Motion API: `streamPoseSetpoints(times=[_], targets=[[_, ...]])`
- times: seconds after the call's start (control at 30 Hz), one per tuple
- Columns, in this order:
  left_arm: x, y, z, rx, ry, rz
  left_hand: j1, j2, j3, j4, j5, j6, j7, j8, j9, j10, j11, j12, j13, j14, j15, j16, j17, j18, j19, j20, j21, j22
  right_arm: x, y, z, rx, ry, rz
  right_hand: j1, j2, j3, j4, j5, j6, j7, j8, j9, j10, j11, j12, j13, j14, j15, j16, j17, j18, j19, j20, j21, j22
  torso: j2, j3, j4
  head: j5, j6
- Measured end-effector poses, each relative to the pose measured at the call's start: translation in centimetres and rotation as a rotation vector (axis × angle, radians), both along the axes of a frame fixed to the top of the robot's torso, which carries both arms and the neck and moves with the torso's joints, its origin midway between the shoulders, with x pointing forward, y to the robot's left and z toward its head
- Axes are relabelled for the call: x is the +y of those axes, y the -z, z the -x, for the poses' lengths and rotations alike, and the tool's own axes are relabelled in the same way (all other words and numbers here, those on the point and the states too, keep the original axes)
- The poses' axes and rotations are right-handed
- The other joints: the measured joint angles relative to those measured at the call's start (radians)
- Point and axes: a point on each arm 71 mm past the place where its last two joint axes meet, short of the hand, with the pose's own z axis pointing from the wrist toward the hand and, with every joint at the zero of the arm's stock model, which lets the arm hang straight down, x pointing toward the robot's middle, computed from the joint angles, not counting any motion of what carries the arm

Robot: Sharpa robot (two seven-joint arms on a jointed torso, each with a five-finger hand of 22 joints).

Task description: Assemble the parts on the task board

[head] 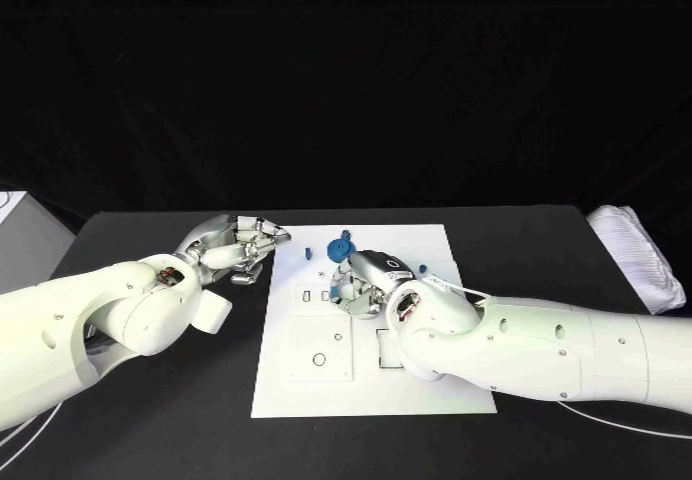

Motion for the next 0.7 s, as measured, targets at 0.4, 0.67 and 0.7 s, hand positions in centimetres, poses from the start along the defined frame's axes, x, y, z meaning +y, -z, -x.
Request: streamPoseSetpoints(times=[0.4,0.67,0.7], targets=[[-0.03,0.21,0.08,0.010,0.021,-0.041,0.000,0.000,0.000,0.000,0.000,0.000,0.000,0.000,0.000,0.000,0.000,0.000,0.000,0.000,0.000,0.000,0.000,0.000,0.003,-0.003,0.005,0.003,0.28,0.36,-0.05,-0.020,-0.006,0.029,-0.014,-0.014,0.000,0.000,0.000,0.002,-0.002,0.014,0.015,0.000,0.000,0.000,0.000,0.000,0.000,0.000,0.000,0.000,0.000,0.000,0.000,0.000,0.000,0.0002,-0.0006,0.002,-0.001],[-0.09,0.30,0.13,0.016,0.034,-0.059,0.000,0.000,0.000,0.000,0.000,0.000,0.000,0.000,0.000,0.000,0.000,0.001,0.000,0.000,0.000,0.000,0.000,0.000,0.003,-0.003,0.005,0.003,0.36,0.43,-0.10,-0.033,-0.009,0.038,-0.032,-0.021,0.003,0.003,0.000,0.001,-0.001,0.014,0.026,0.000,0.000,0.000,0.000,0.000,0.000,0.000,0.000,0.000,0.000,0.000,0.000,0.000,0.000,0.0002,-0.0001,0.002,-0.003],[-0.09,0.31,0.13,0.016,0.034,-0.059,0.000,0.000,0.000,0.000,0.000,0.000,0.000,0.000,0.000,0.000,0.000,0.003,0.000,0.000,0.000,0.000,0.000,0.000,0.003,-0.003,0.005,0.003,0.36,0.43,-0.10,-0.033,-0.009,0.038,-0.034,-0.024,0.003,0.003,0.000,0.001,-0.001,0.014,0.026,0.000,0.000,0.000,0.000,0.000,0.000,0.000,0.000,0.000,0.000,0.000,0.000,0.000,0.000,0.0003,-0.0001,0.002,-0.003]])
